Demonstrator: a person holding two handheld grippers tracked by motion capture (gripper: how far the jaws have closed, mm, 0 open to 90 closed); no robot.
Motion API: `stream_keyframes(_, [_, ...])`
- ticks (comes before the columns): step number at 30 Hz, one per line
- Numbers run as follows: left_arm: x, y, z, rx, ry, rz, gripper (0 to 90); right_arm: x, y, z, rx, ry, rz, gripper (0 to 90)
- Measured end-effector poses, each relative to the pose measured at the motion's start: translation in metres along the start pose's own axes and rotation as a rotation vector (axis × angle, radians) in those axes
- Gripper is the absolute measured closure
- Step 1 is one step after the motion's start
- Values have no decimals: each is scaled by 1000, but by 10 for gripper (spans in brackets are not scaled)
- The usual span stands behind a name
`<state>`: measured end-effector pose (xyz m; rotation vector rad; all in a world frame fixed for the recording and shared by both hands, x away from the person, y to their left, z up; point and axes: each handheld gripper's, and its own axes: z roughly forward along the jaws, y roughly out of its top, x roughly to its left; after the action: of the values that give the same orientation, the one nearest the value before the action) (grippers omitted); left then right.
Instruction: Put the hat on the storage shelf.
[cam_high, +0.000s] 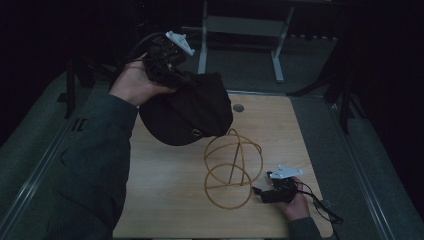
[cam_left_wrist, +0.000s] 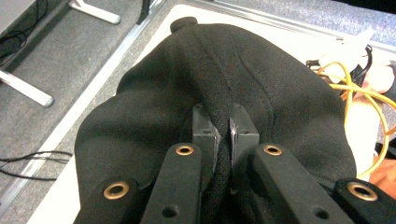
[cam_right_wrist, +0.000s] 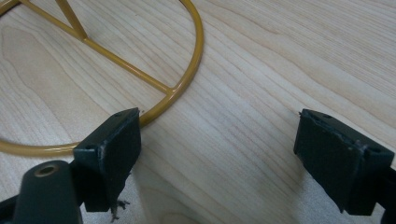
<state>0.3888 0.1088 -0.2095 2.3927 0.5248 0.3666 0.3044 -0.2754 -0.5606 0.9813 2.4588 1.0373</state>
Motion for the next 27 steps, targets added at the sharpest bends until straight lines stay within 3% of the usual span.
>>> stream_keyframes(27, [-13,28,3,-55,-69,43,842,0,0,0,0,1,2,145])
